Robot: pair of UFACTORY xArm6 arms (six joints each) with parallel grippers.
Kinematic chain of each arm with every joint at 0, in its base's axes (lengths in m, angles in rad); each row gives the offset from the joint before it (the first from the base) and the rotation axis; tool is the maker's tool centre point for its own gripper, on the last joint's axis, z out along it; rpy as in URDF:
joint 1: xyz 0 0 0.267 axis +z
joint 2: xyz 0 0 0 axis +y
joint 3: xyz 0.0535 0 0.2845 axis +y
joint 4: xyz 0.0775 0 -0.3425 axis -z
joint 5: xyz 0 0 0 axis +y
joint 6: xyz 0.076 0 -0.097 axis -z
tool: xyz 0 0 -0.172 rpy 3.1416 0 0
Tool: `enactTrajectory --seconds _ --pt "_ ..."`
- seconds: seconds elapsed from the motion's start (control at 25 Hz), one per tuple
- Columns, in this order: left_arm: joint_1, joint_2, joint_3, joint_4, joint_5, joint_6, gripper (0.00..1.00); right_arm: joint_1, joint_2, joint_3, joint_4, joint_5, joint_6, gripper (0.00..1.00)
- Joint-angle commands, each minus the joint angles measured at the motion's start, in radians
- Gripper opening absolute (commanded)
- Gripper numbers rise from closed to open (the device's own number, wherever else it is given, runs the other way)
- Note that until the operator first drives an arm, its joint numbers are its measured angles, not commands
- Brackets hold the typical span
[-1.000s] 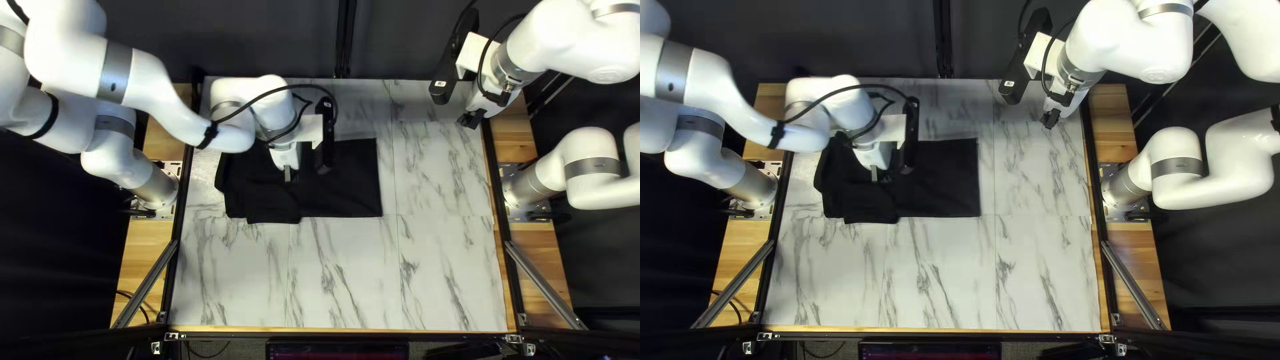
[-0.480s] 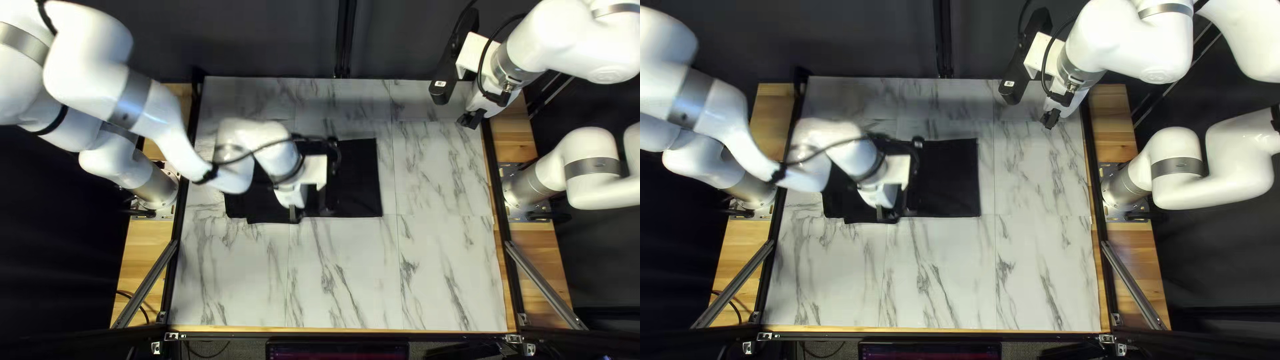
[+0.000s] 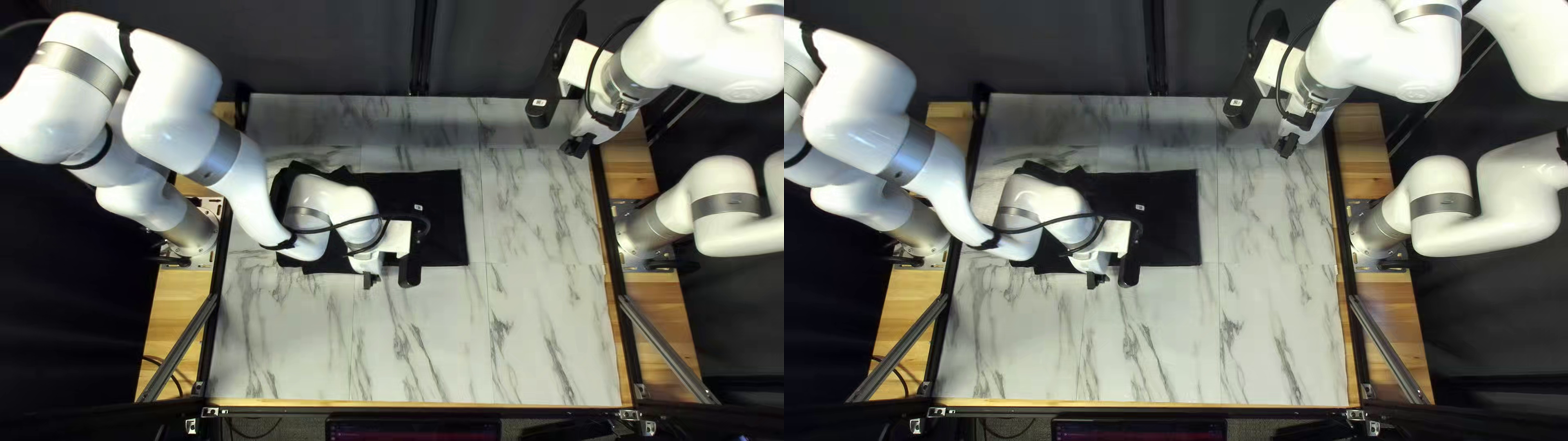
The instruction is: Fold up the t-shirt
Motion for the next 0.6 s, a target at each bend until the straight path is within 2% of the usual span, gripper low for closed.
enactTrajectory --seconds 0.04,0.08,0.4,0.6 --pt "0.01 0.017 0.005 0.005 -0.013 0.002 0.13 0.0 0.0 0.0 0.0 0.0 0.0 1.0" --pt "0.014 0.022 0.004 0.004 -0.014 0.007 0.0 0.0 0.0 0.0 0.0 0.0 0.0 1.0" --pt "0.018 0.017 -0.005 0.002 0.008 0.015 0.0 0.0 0.0 0.0 0.0 0.0 0.0 1.0" --pt "0.019 -0.045 -0.003 0.037 0.067 -0.011 0.0 0.0 0.0 0.0 0.0 0.0 0.0 1.0"
